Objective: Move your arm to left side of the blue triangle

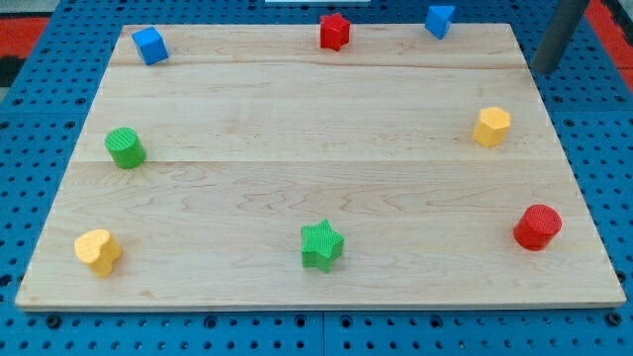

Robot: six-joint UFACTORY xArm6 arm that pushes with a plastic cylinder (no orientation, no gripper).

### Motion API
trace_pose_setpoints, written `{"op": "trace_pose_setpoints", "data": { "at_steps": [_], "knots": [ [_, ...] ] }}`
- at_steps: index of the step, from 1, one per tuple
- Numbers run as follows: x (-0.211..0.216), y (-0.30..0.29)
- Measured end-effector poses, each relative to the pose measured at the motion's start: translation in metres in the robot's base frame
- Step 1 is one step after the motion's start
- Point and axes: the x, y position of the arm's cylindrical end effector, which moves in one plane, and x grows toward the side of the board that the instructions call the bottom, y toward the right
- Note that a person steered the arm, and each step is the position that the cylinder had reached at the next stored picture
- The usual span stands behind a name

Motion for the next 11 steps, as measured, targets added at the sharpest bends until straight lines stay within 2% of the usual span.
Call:
{"op": "trace_pose_setpoints", "data": {
  "at_steps": [2, 3, 5, 6, 8, 9, 11],
  "knots": [
    [-0.076, 0.003],
    [-0.037, -0.052],
    [-0.023, -0.189],
    [-0.029, -0.189],
    [-0.077, -0.194],
    [-0.078, -0.195],
    [-0.078, -0.120]
  ]
}}
